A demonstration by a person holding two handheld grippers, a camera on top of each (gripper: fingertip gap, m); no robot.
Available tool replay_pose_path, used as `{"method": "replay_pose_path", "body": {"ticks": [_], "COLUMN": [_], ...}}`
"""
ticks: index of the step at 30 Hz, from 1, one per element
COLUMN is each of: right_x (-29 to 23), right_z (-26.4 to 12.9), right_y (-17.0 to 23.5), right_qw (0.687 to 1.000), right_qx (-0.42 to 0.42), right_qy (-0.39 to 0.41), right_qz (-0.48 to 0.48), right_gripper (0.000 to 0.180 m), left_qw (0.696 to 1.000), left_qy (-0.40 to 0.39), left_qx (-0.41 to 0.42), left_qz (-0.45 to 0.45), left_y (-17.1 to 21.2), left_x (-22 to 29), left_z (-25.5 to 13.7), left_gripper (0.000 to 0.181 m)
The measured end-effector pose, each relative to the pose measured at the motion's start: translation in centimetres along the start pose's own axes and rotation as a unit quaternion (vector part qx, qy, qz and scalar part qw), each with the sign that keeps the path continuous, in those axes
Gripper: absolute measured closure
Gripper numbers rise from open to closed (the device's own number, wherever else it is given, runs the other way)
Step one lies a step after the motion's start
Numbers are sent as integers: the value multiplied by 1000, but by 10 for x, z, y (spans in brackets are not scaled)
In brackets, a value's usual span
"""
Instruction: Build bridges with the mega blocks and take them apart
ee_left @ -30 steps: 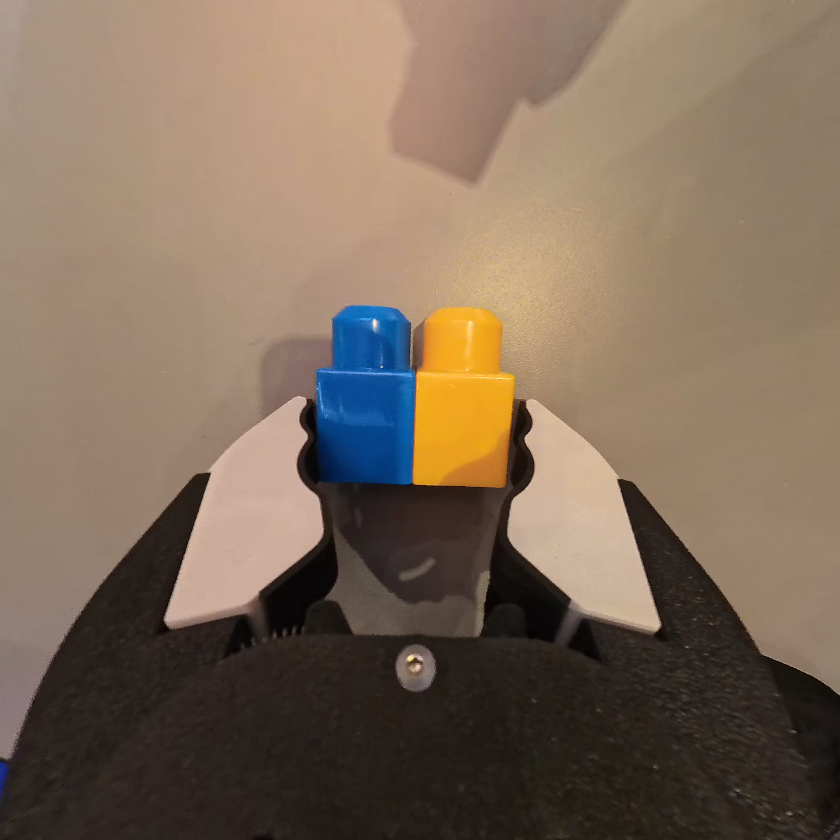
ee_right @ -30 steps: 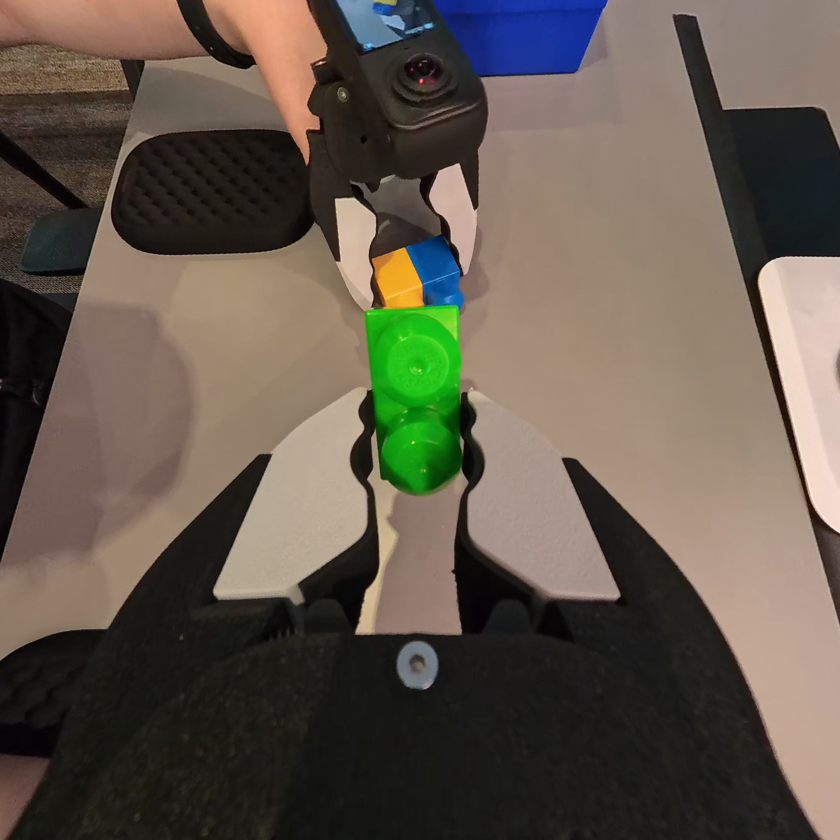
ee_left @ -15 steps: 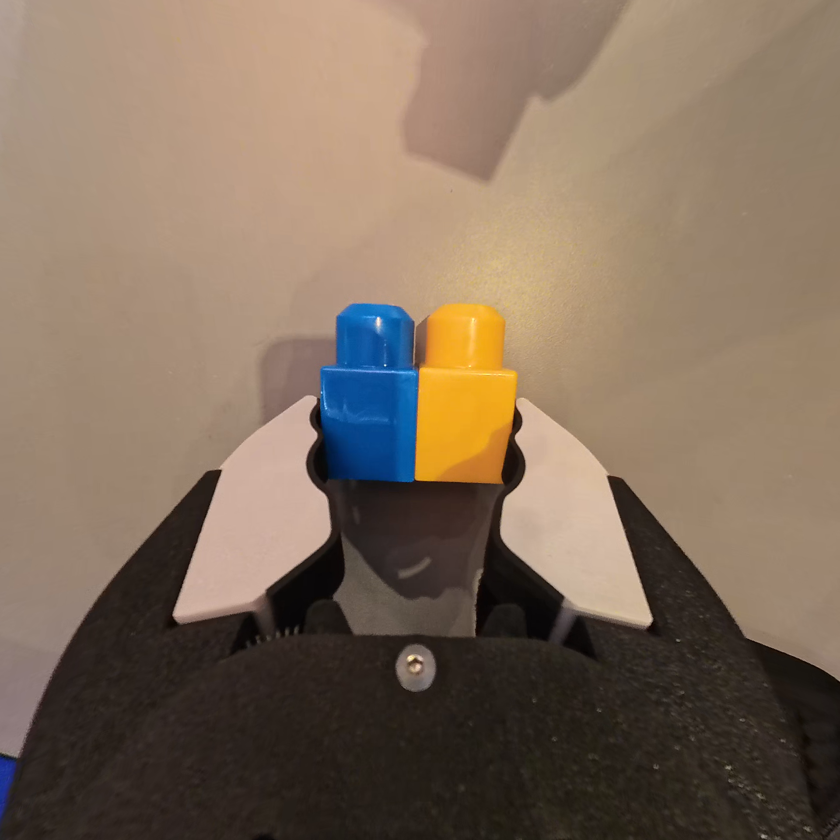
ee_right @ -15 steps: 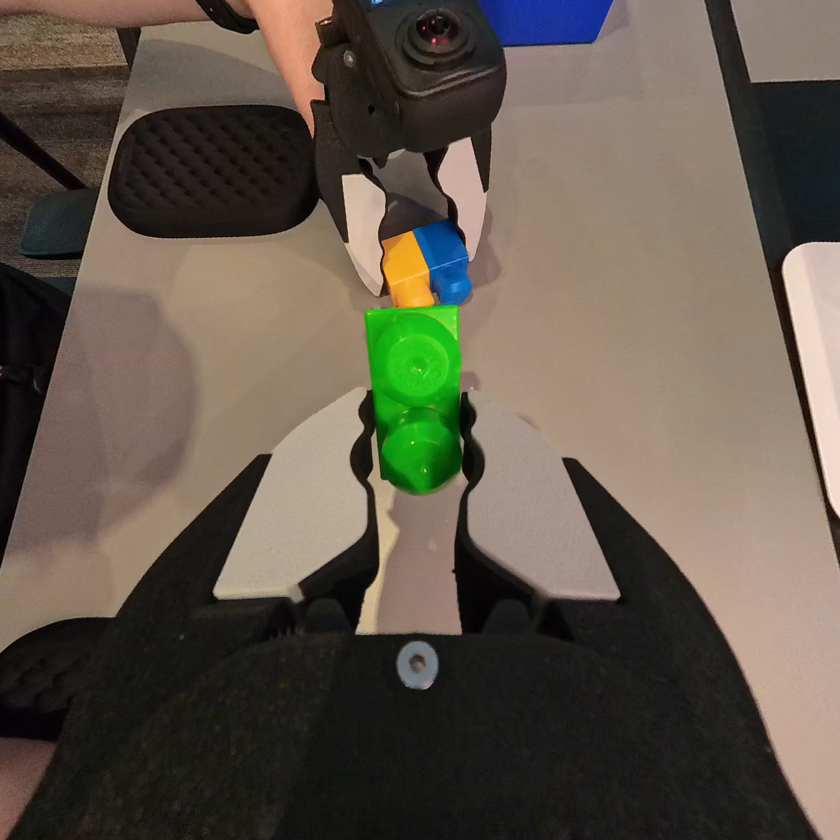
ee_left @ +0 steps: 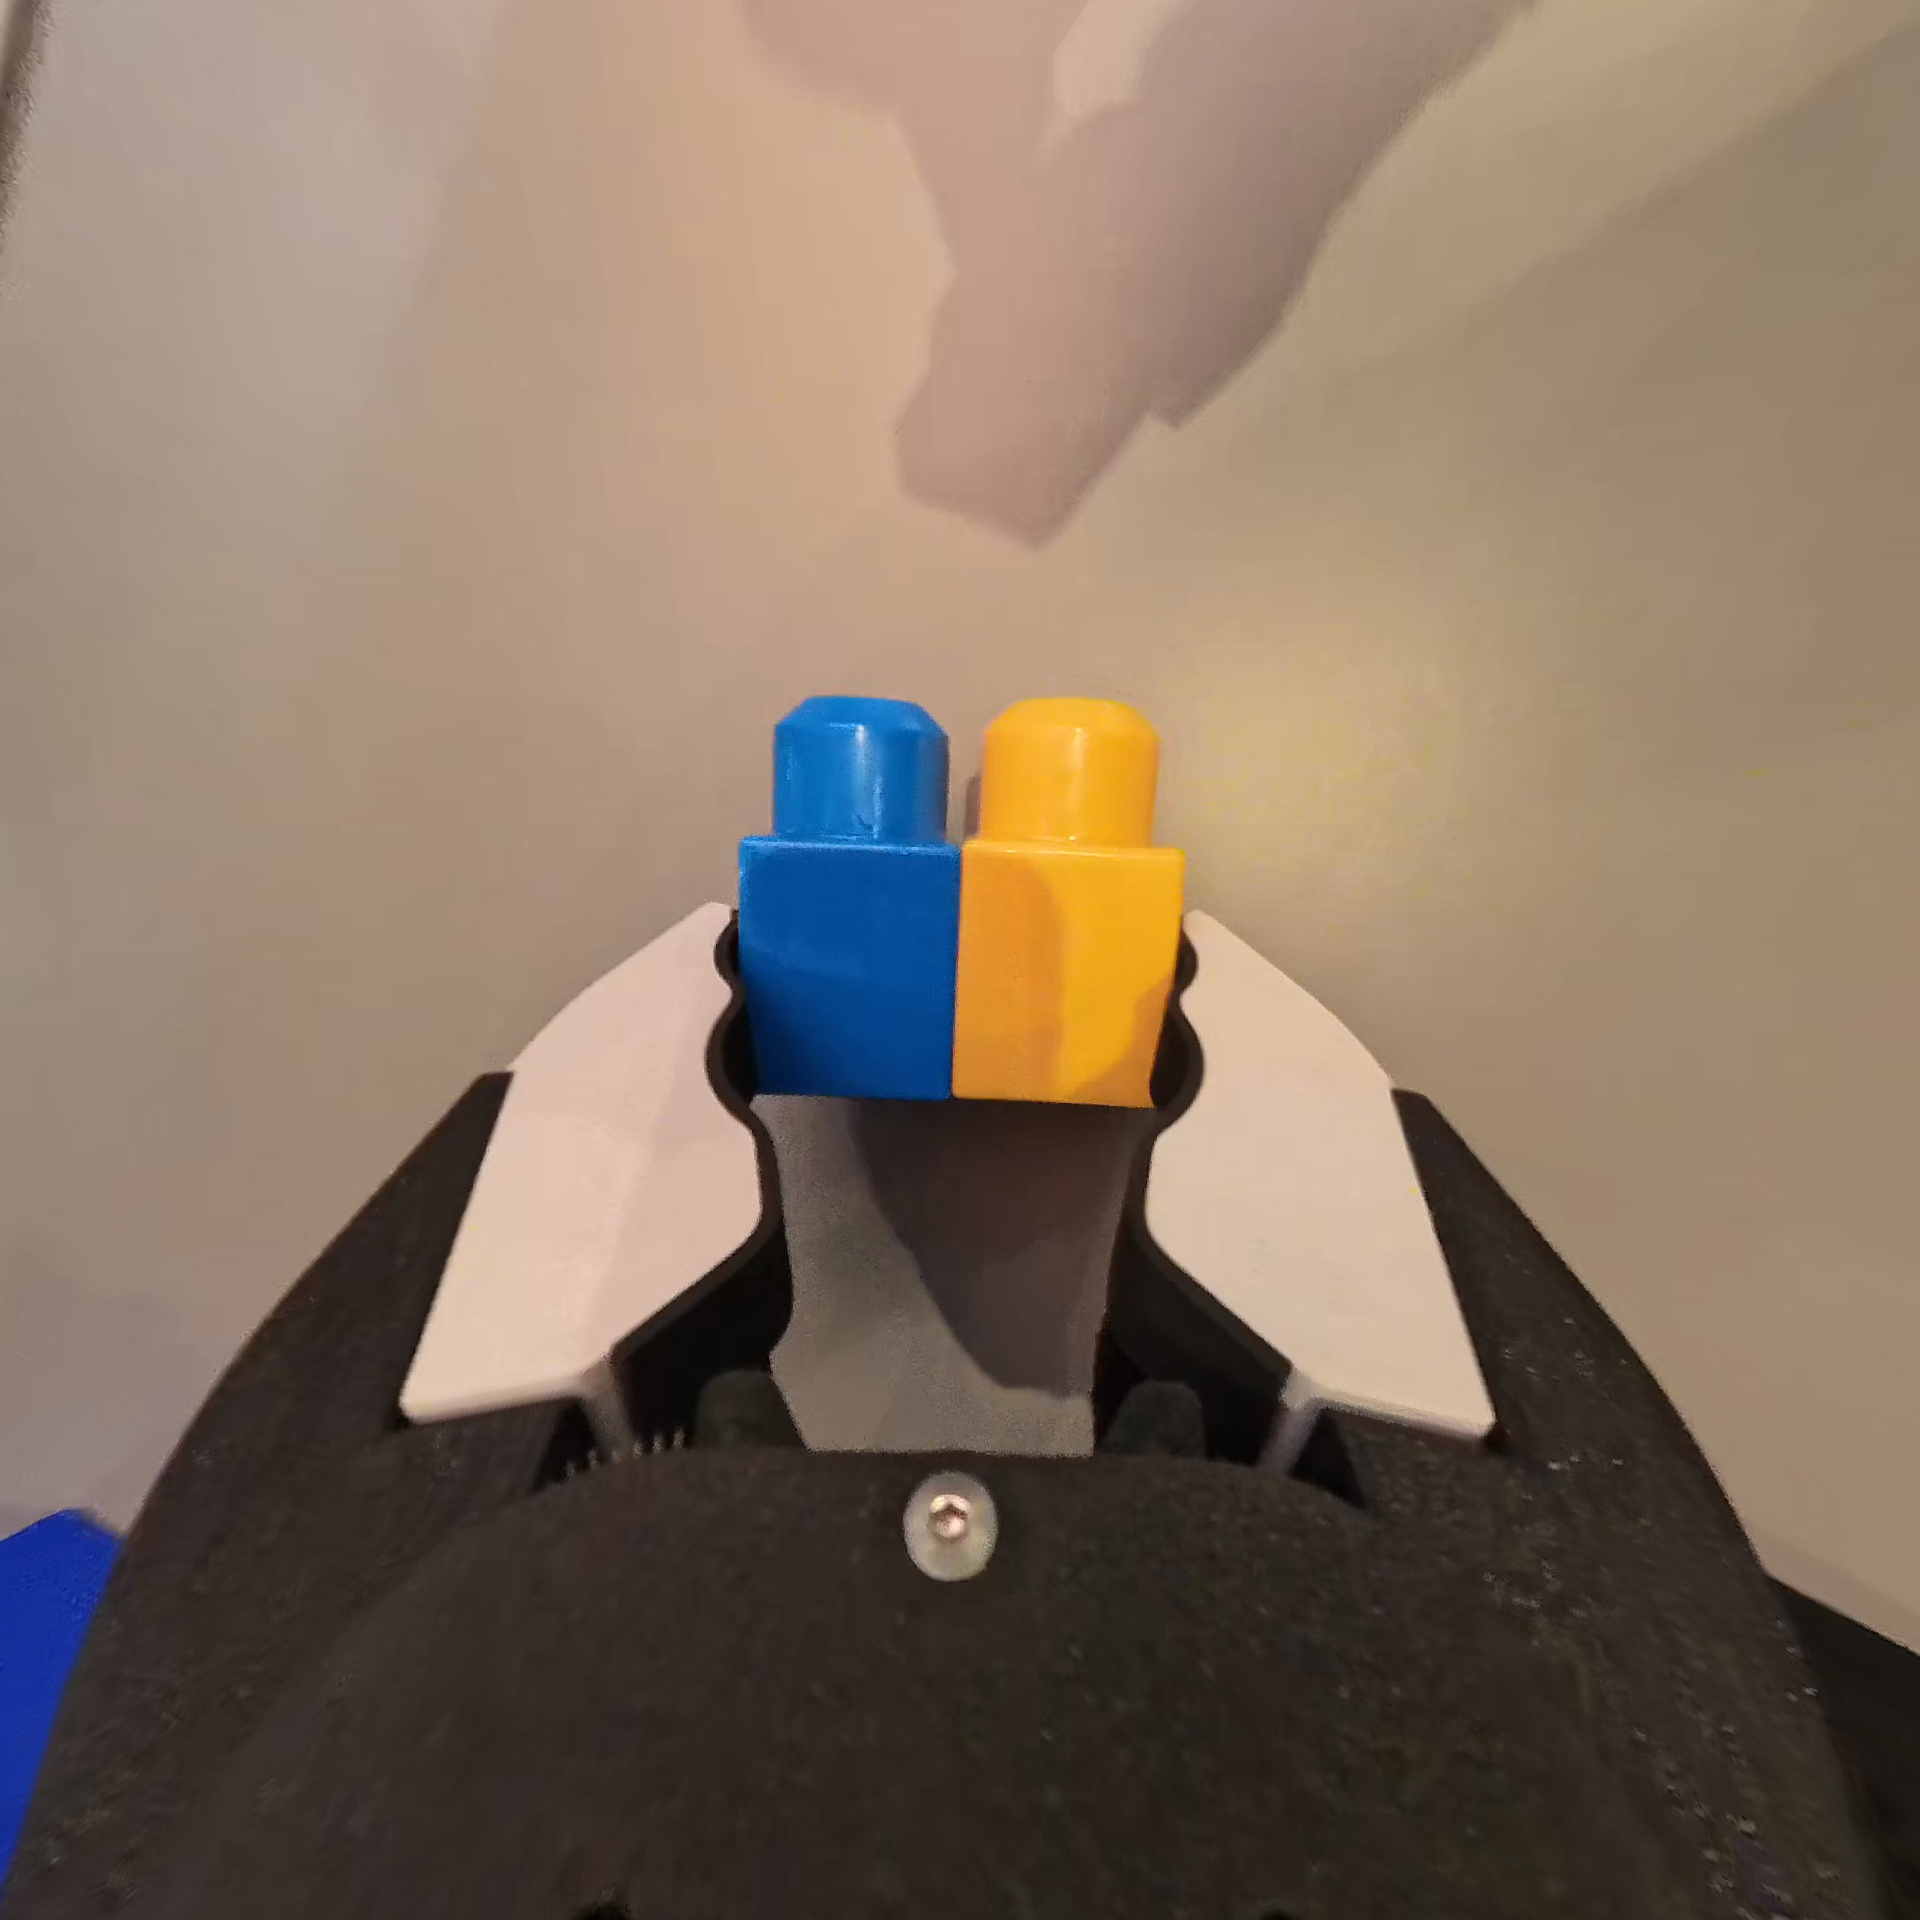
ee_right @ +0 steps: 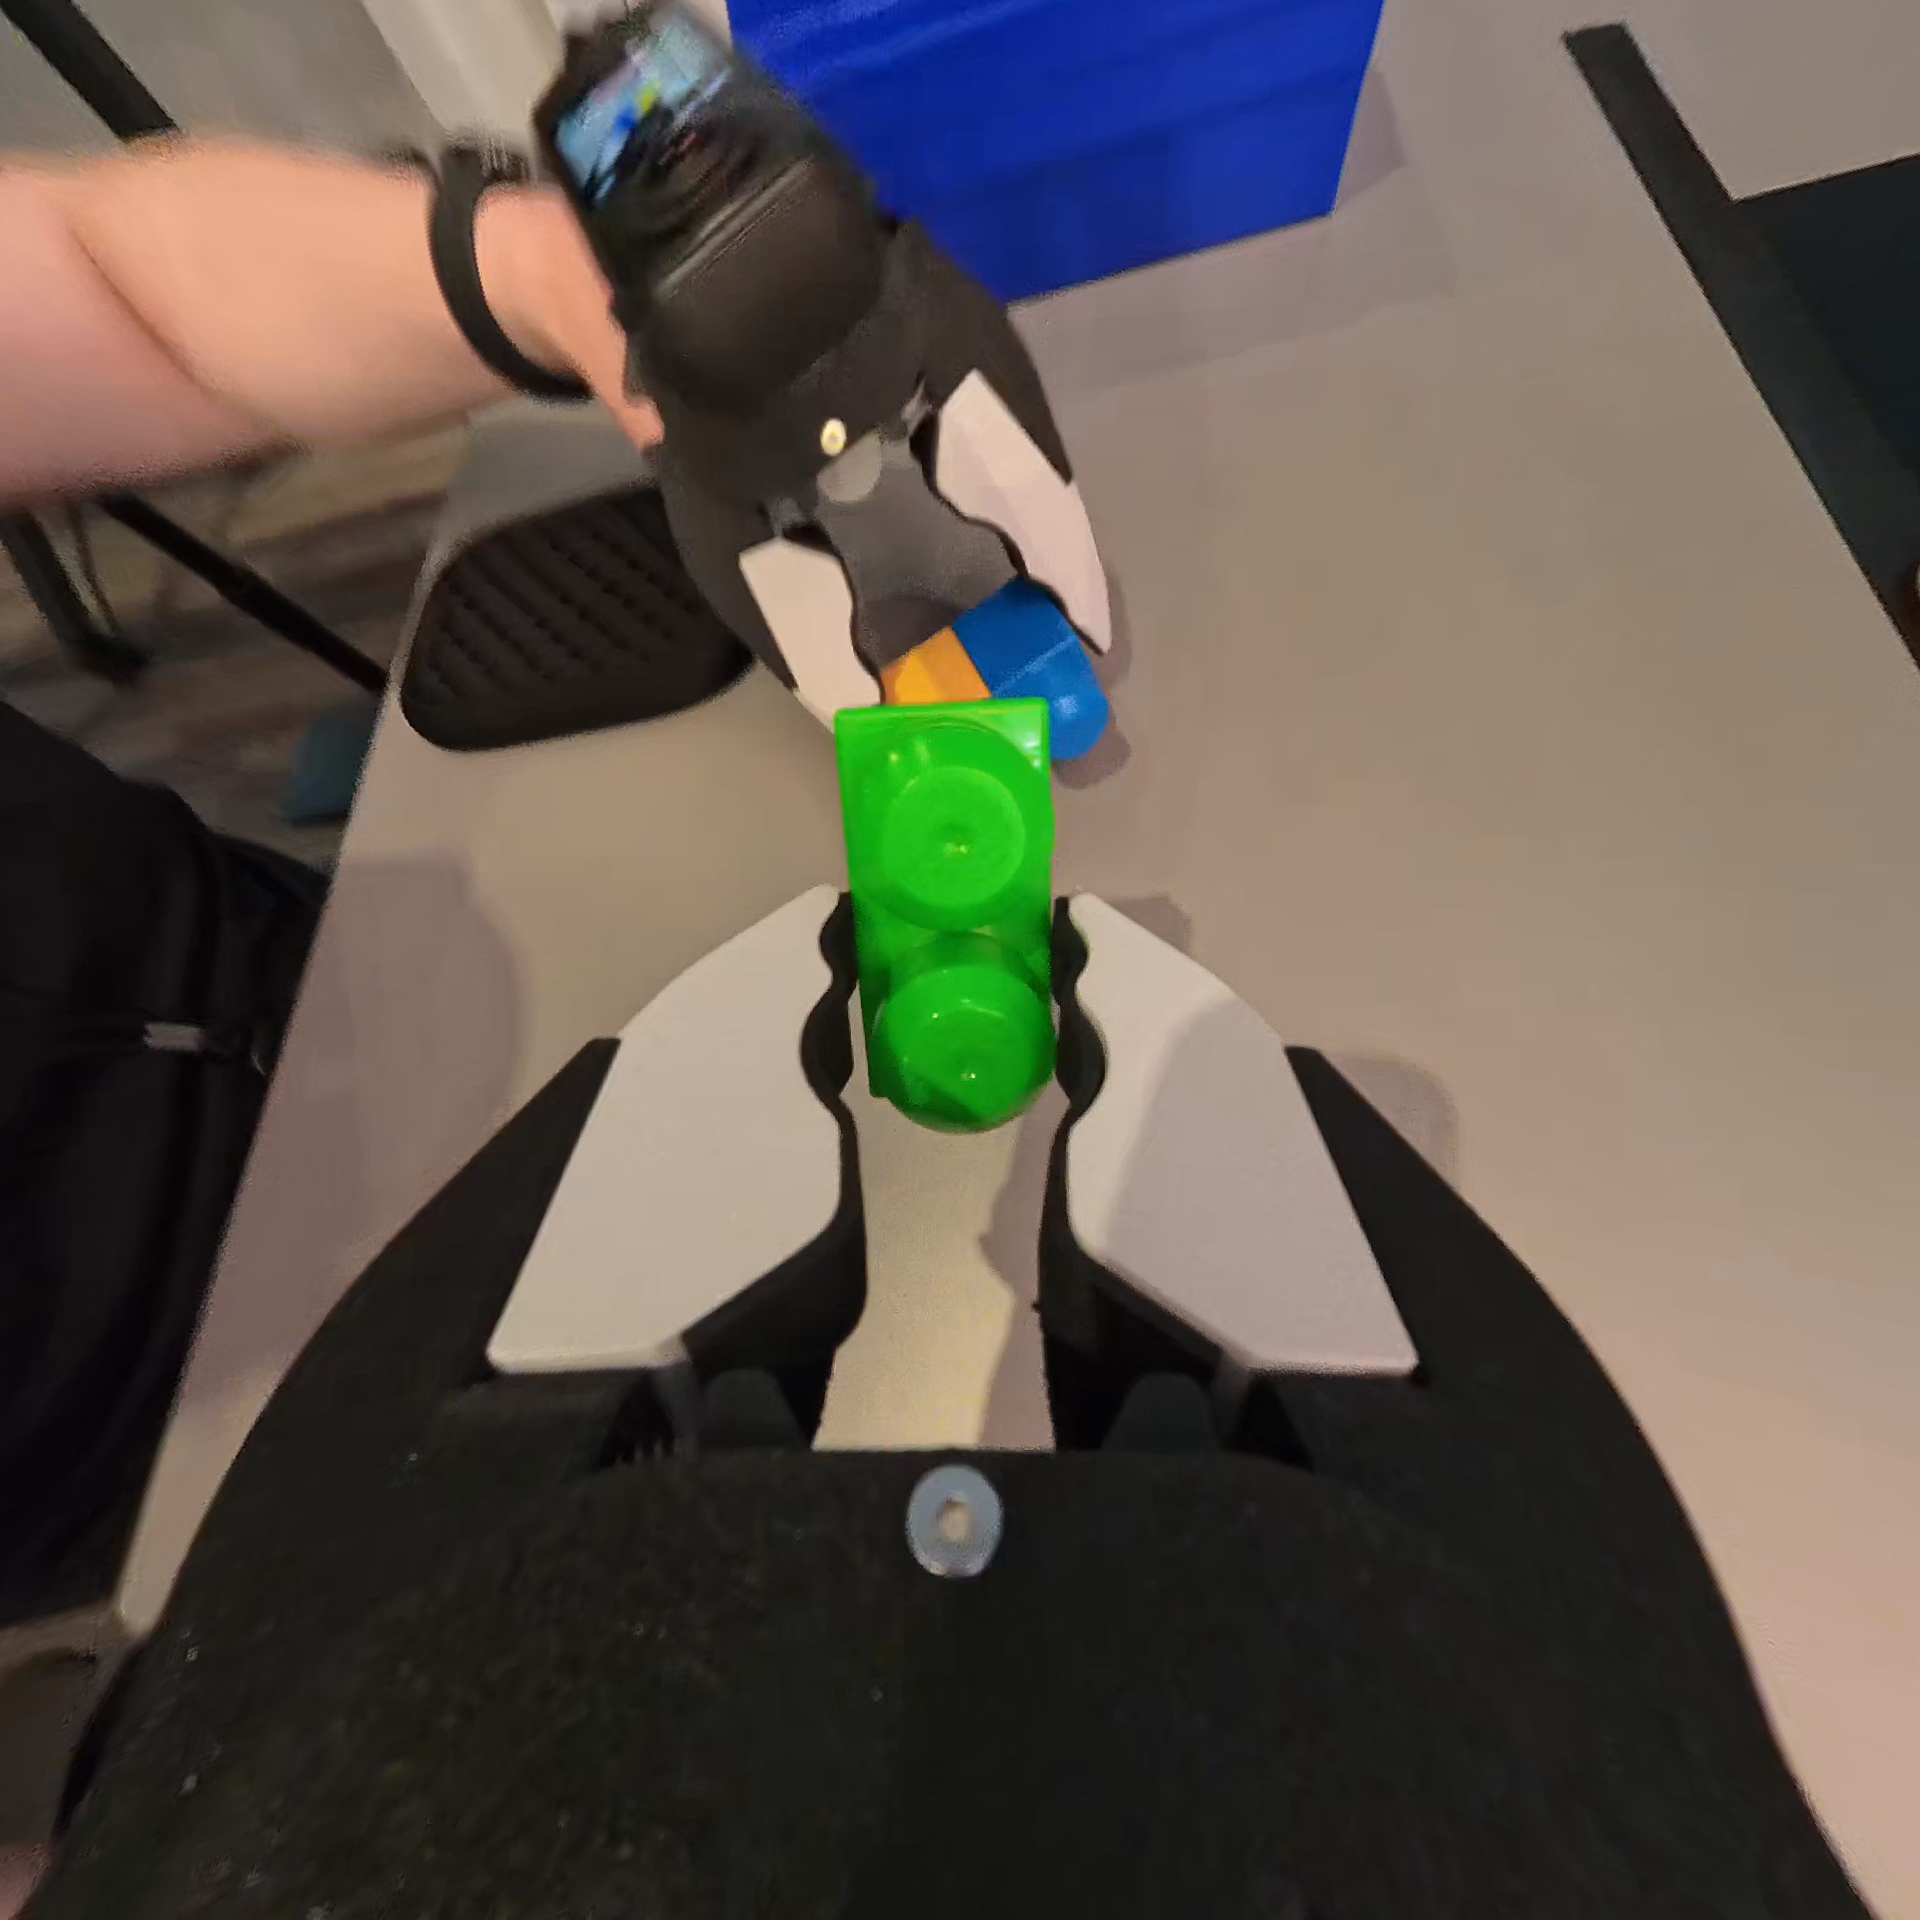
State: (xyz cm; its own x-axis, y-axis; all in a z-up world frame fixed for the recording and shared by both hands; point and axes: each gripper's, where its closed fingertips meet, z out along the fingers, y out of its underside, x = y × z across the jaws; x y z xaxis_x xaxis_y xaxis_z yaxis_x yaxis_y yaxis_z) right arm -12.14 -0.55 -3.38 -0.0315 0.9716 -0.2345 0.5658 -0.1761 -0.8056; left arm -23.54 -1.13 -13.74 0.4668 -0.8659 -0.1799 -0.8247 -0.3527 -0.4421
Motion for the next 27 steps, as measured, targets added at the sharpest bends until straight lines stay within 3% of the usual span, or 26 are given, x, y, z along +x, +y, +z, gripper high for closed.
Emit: {"method": "replay_pose_path", "body": {"ticks": [3, 7, 20, 27], "right_x": [12, 29, 27, 27], "right_z": [1, 3, 16, 21], "right_y": [-19, -40, -46, -44], "right_qw": [994, 960, 914, 917], "right_qx": [77, 184, 232, 224], "right_qy": [-12, -48, -132, -126], "right_qz": [75, 206, 304, 305], "right_gripper": [144, 145, 145, 145], "left_qw": [996, 981, 973, 975], "left_qy": [-82, -185, -199, -191], "left_qx": [21, 27, 50, 67], "left_qz": [27, 53, 102, 95], "left_y": [-19, -43, -85, -94], "left_x": [-16, -40, -34, -32], "left_z": [-17, -42, -61, -62], "left_gripper": [106, 106, 106, 106]}}
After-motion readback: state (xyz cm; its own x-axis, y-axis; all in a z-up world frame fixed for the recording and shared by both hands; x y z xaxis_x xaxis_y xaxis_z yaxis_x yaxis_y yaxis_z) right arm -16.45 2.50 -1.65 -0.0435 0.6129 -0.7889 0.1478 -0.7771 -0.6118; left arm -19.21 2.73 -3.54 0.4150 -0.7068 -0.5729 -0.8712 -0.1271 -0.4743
